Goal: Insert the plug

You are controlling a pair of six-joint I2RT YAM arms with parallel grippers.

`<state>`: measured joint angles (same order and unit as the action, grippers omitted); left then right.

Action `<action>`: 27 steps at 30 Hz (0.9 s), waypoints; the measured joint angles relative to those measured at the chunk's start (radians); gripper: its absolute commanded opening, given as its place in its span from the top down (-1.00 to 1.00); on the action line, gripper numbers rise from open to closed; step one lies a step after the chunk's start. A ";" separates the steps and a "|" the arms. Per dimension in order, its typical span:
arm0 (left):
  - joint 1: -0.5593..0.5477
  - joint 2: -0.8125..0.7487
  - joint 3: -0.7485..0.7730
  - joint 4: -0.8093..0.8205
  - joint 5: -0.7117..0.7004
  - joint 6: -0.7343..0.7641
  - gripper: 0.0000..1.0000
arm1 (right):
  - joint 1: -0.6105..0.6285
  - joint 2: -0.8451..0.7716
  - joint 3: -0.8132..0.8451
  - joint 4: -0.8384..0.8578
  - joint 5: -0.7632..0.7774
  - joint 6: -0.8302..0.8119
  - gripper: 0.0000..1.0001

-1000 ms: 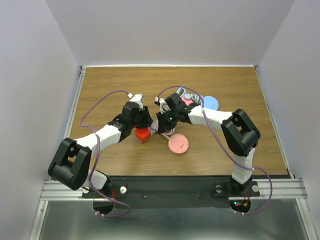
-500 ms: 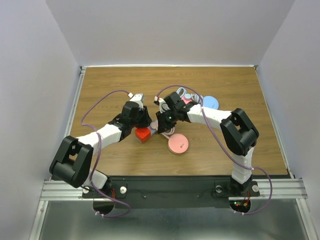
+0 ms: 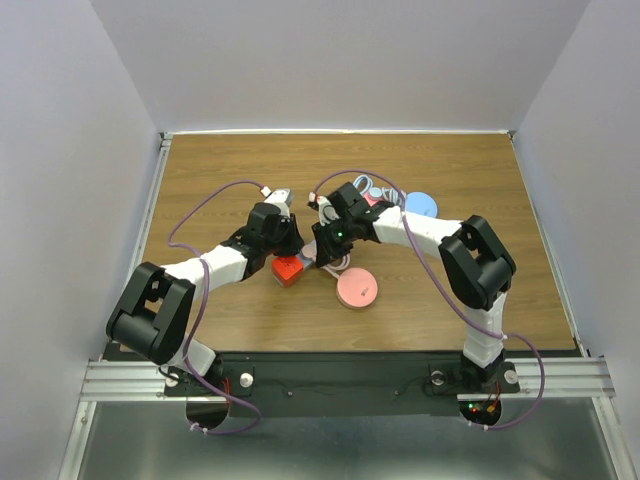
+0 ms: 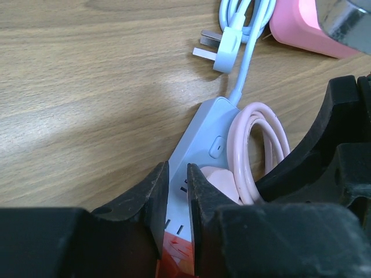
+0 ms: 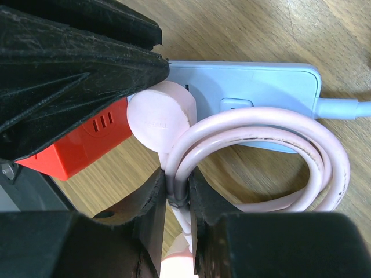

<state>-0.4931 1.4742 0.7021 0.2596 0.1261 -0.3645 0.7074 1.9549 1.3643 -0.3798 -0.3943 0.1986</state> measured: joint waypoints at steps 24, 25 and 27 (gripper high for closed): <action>-0.013 -0.135 -0.063 0.043 0.020 -0.026 0.47 | 0.009 0.046 0.064 -0.061 0.023 0.024 0.99; -0.016 -0.136 -0.066 0.043 0.030 -0.026 0.48 | 0.009 0.047 0.066 -0.063 0.023 0.025 0.99; -0.017 -0.117 -0.066 0.045 0.043 -0.027 0.49 | 0.009 0.049 0.070 -0.069 0.023 0.028 0.99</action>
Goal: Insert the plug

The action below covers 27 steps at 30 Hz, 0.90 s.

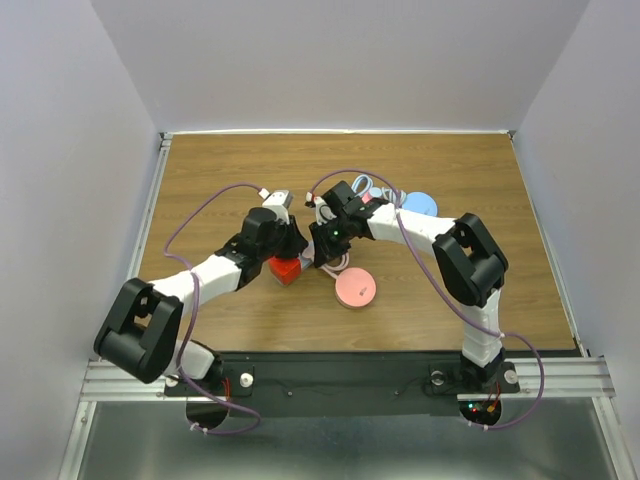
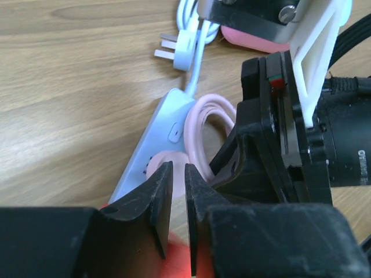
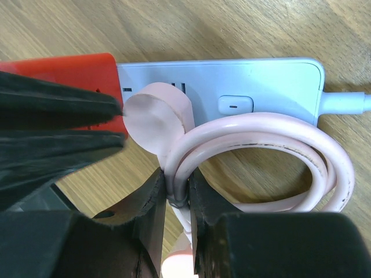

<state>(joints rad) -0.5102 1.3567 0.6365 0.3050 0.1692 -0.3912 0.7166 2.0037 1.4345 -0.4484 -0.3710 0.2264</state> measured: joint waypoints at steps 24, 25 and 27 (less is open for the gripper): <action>-0.013 0.217 0.152 -0.015 0.023 0.016 0.81 | 0.003 0.019 0.059 -0.069 0.067 0.054 0.01; -0.013 0.217 0.153 -0.018 0.020 0.016 0.81 | 0.000 0.018 0.059 -0.069 0.080 0.058 -0.15; -0.012 0.217 0.156 -0.025 0.015 0.016 0.81 | -0.008 0.005 0.059 -0.068 0.114 0.066 -0.36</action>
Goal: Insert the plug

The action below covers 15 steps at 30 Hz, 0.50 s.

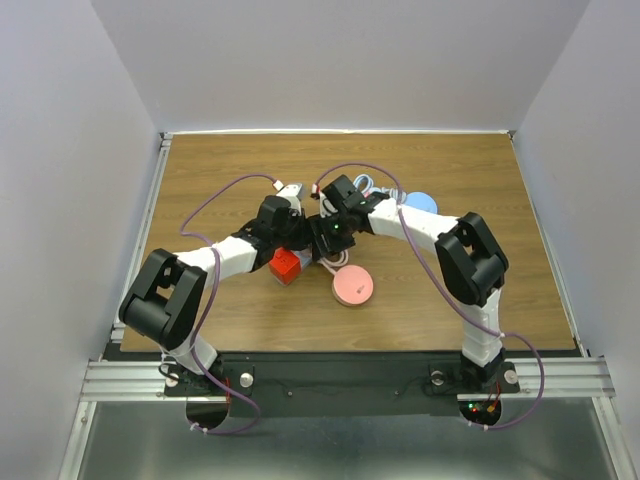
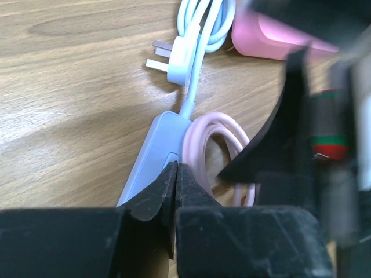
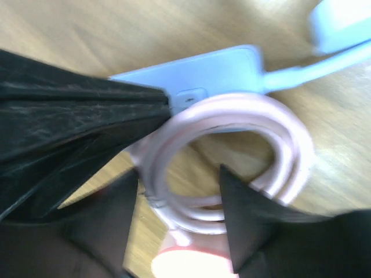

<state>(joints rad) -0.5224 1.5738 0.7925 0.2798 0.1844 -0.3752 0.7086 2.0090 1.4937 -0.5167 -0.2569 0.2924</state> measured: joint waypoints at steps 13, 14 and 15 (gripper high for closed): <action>-0.006 0.000 0.009 -0.021 -0.011 0.000 0.82 | -0.034 -0.169 -0.003 0.127 0.064 0.003 -0.54; -0.006 0.000 0.011 -0.026 -0.013 0.000 0.82 | -0.034 -0.169 -0.008 0.134 0.060 0.008 -0.54; -0.006 0.000 0.013 -0.029 -0.014 0.000 0.81 | -0.034 -0.169 -0.016 0.140 0.057 0.011 -0.54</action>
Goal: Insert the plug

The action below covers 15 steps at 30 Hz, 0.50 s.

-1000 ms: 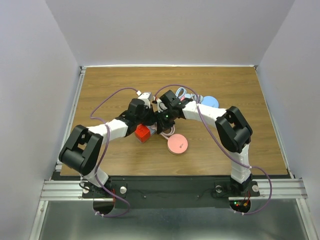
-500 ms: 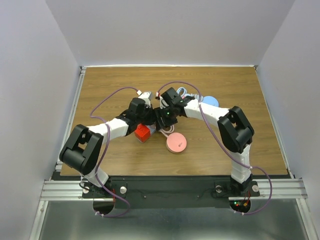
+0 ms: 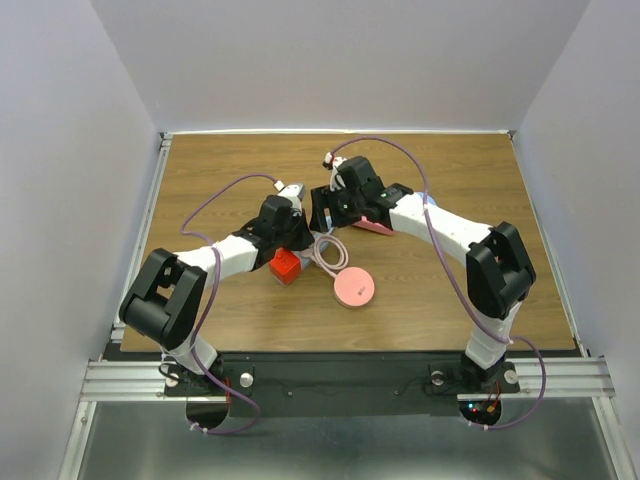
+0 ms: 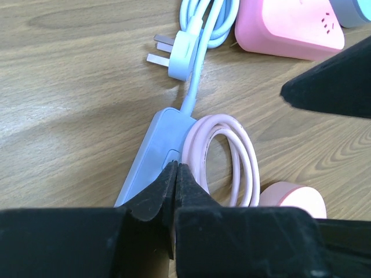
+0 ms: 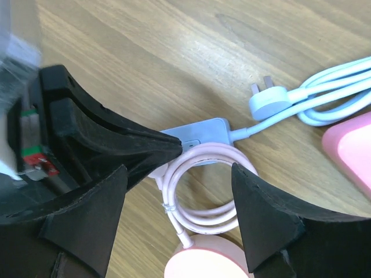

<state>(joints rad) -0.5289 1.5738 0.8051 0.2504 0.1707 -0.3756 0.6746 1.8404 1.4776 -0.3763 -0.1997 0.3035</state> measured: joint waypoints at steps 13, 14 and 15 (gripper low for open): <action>-0.002 -0.042 0.021 -0.061 -0.044 -0.022 0.49 | 0.001 -0.060 -0.258 0.136 -0.056 0.090 -0.51; -0.002 -0.058 0.021 -0.061 -0.047 -0.024 0.47 | 0.001 -0.065 -0.263 0.150 -0.060 0.094 -0.51; -0.002 -0.069 0.021 -0.060 -0.050 -0.023 0.44 | 0.001 -0.069 -0.264 0.161 -0.063 0.097 -0.50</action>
<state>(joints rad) -0.5308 1.5047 0.8257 0.1902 0.1211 -0.3988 0.6754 1.7718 1.2133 -0.2150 -0.2626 0.4007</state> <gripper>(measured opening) 0.252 0.758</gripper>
